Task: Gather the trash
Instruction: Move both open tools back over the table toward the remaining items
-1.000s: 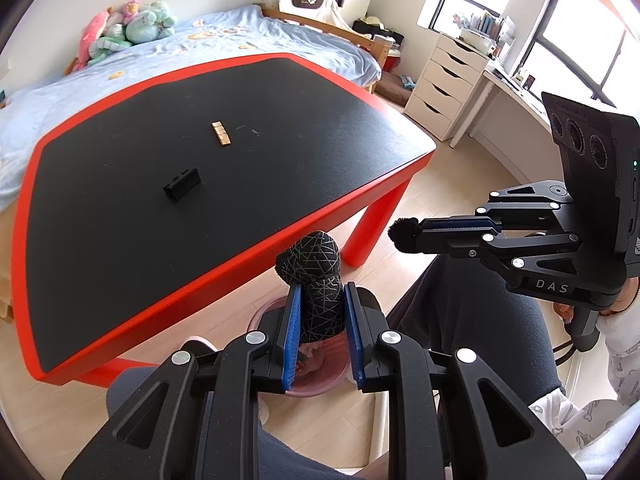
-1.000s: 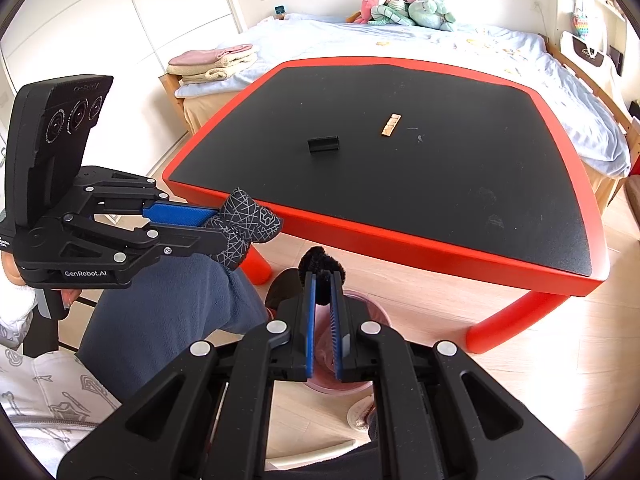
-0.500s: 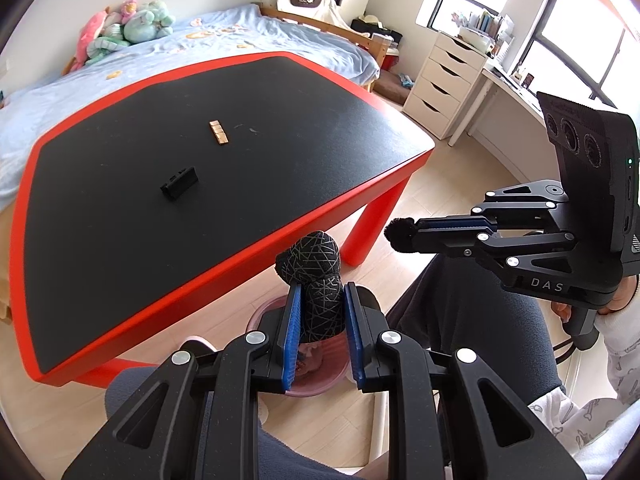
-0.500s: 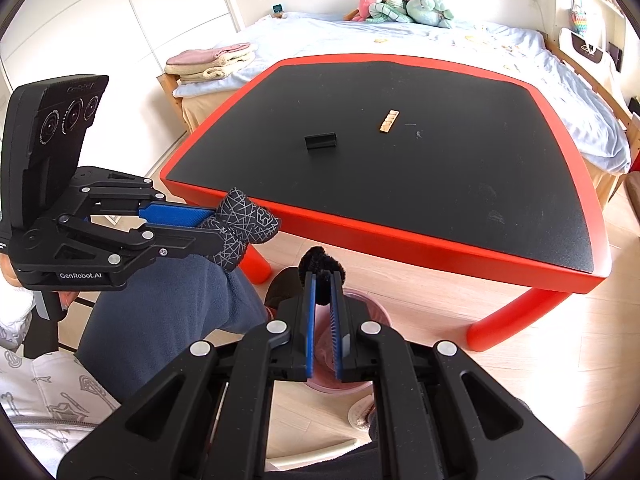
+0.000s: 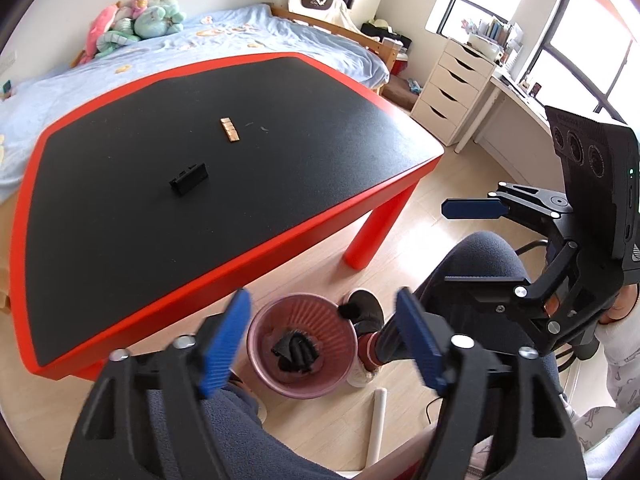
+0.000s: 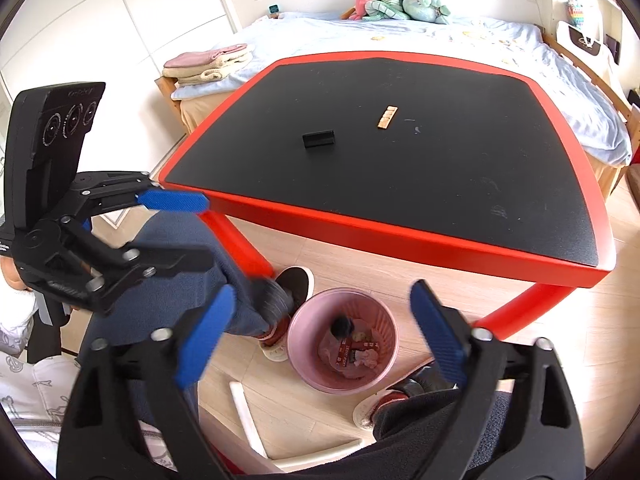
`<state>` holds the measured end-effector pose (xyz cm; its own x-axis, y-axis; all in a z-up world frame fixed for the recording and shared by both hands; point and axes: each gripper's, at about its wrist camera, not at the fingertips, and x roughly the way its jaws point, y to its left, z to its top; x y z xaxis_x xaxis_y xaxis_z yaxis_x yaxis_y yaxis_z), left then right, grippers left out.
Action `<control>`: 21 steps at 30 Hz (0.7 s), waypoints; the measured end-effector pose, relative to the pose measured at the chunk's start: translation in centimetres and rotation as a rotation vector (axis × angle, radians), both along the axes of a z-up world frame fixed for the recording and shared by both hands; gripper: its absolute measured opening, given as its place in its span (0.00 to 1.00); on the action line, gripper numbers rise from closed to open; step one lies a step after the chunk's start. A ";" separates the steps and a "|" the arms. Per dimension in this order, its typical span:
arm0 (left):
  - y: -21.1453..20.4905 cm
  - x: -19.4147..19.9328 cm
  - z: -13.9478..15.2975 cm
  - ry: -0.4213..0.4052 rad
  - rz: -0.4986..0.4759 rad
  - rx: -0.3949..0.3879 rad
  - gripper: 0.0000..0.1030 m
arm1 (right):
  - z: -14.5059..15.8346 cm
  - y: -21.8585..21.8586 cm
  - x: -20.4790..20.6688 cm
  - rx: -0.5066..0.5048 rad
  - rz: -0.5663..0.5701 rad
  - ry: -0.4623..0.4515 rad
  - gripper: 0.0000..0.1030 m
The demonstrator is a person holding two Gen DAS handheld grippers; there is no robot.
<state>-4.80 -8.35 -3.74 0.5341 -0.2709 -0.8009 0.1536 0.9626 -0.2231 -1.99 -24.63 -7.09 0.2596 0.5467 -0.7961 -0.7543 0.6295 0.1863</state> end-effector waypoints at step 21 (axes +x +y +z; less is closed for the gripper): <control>0.9 0.2 0.6 -0.010 0.061 0.020 0.93 | -0.1 -0.2 0.5 -0.033 -0.055 0.025 0.97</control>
<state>-4.61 -7.49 -3.16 0.5573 -0.2219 -0.8001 0.0969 0.9744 -0.2028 -1.48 -24.78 -7.17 0.2684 0.5055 -0.8200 -0.7141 0.6757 0.1827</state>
